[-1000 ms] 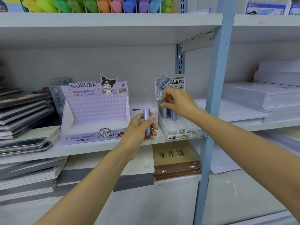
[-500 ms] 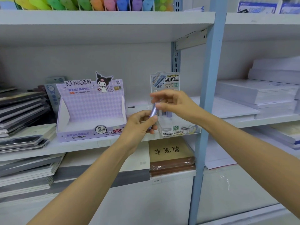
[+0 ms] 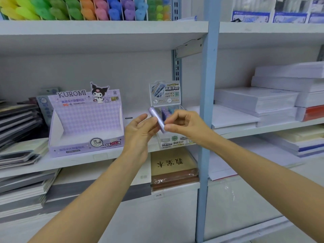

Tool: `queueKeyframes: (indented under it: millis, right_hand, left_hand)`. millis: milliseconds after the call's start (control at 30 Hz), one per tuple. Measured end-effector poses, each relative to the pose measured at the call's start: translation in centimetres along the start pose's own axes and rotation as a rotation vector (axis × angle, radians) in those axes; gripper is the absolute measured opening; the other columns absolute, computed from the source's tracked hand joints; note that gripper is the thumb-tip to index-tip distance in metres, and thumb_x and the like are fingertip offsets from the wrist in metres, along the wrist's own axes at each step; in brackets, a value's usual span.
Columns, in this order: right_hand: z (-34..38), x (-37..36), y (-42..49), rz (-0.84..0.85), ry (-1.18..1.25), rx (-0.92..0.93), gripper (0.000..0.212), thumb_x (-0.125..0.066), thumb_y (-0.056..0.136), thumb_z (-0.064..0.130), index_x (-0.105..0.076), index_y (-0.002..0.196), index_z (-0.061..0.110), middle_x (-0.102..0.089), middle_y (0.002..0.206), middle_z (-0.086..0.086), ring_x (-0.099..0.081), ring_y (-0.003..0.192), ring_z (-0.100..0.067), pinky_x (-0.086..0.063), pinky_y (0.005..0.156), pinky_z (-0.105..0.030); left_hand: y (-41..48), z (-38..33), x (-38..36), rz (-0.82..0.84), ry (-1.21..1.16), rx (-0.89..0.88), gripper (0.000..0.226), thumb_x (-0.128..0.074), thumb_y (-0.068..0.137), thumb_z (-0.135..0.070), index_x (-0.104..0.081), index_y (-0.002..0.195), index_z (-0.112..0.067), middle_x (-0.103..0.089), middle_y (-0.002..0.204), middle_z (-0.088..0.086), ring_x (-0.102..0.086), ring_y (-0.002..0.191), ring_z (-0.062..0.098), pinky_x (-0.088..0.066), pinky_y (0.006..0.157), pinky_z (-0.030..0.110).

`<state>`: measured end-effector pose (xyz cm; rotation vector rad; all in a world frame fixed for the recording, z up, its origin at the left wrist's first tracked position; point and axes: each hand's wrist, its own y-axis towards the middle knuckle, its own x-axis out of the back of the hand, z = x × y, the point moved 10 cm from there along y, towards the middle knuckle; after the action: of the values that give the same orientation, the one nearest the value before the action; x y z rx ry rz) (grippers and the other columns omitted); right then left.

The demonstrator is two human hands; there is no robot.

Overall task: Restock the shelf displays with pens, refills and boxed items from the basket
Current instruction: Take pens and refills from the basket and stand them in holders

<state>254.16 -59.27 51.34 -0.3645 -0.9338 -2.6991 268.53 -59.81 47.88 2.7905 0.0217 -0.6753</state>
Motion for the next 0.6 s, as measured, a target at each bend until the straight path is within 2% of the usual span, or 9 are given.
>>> queueKeyframes:
  millis: [33, 167, 233, 300, 400, 433, 500, 600]
  right_hand:
    - [0.2, 0.2, 0.0, -0.014, -0.016, 0.011, 0.008, -0.072, 0.085, 0.019, -0.069, 0.092, 0.022, -0.071, 0.087, 0.002, -0.067, 0.081, -0.014, -0.054, 0.078, -0.028]
    - [0.3, 1.5, 0.8, -0.085, -0.005, -0.017, 0.028, -0.056, 0.097, 0.019, -0.060, 0.125, 0.016, -0.064, 0.100, 0.002, -0.059, 0.082, -0.009, -0.050, 0.071, -0.023]
    - [0.1, 1.3, 1.1, -0.034, -0.085, -0.033, 0.027, -0.057, 0.096, 0.020, -0.064, 0.122, 0.015, -0.067, 0.110, 0.000, -0.061, 0.092, -0.013, -0.050, 0.075, -0.020]
    - [0.0, 1.8, 1.4, -0.034, -0.106, -0.035, 0.021, -0.060, 0.095, 0.019, -0.067, 0.114, 0.013, -0.069, 0.111, -0.003, -0.063, 0.098, -0.016, -0.050, 0.079, -0.020]
    - [0.3, 4.5, 1.8, -0.188, 0.001, -0.008, 0.013, -0.058, 0.095, 0.011, -0.063, 0.108, 0.011, -0.068, 0.101, -0.006, -0.063, 0.088, -0.014, -0.052, 0.078, -0.023]
    - [0.4, 5.8, 2.0, -0.274, 0.009, 0.006, 0.012, -0.058, 0.095, 0.009, -0.061, 0.107, 0.010, -0.066, 0.098, -0.007, -0.063, 0.086, -0.015, -0.053, 0.077, -0.024]
    - [0.5, 8.0, 2.1, -0.428, -0.071, 0.040, 0.010, -0.057, 0.095, 0.005, -0.060, 0.104, 0.008, -0.063, 0.094, -0.008, -0.061, 0.087, -0.019, -0.054, 0.079, -0.030]
    - [-0.3, 8.2, 2.8, -0.475, -0.296, 0.048, 0.012, -0.059, 0.094, 0.005, -0.060, 0.105, 0.006, -0.062, 0.096, -0.006, -0.060, 0.091, -0.020, -0.055, 0.084, -0.033]
  left_hand:
    - [0.0, -0.1, -0.4, 0.027, 0.034, -0.012, 0.042, -0.066, 0.086, 0.001, -0.052, 0.126, 0.004, -0.068, 0.111, 0.024, -0.069, 0.096, 0.032, -0.058, 0.084, 0.030]
    - [-0.4, -0.4, -2.2, 0.147, 0.187, -0.094, 0.034, -0.067, 0.085, 0.003, -0.060, 0.118, 0.004, -0.072, 0.104, 0.019, -0.072, 0.089, 0.026, -0.058, 0.076, 0.027]
    - [-0.5, -0.2, -2.8, 0.179, 0.253, -0.113, 0.031, -0.067, 0.086, 0.001, -0.061, 0.116, 0.001, -0.072, 0.105, 0.016, -0.072, 0.093, 0.027, -0.059, 0.080, 0.031]
    - [-0.5, -0.2, -3.0, 0.181, 0.347, -0.159, 0.026, -0.066, 0.088, -0.002, -0.062, 0.113, -0.005, -0.071, 0.107, 0.012, -0.070, 0.098, 0.022, -0.056, 0.087, 0.033]
    - [-1.3, -1.2, -3.3, 0.194, 0.737, -0.434, 0.026, -0.064, 0.092, -0.012, -0.058, 0.117, -0.016, -0.064, 0.115, -0.002, -0.059, 0.103, 0.001, -0.047, 0.088, 0.016]
    - [-1.9, -1.1, -3.8, 0.223, 0.927, -0.553, 0.028, -0.062, 0.093, -0.016, -0.057, 0.121, -0.017, -0.061, 0.120, -0.004, -0.054, 0.110, 0.001, -0.042, 0.093, 0.016]
    - [-2.9, 0.4, -4.6, 0.324, 1.262, -0.710, 0.035, -0.059, 0.095, -0.024, -0.056, 0.128, -0.017, -0.056, 0.134, -0.003, -0.044, 0.127, 0.011, -0.032, 0.106, 0.026]
    - [-3.4, 2.7, -4.5, 0.403, 1.493, -0.757, 0.040, -0.058, 0.094, -0.021, -0.054, 0.134, -0.015, -0.052, 0.140, 0.000, -0.040, 0.136, 0.019, -0.021, 0.112, 0.028]
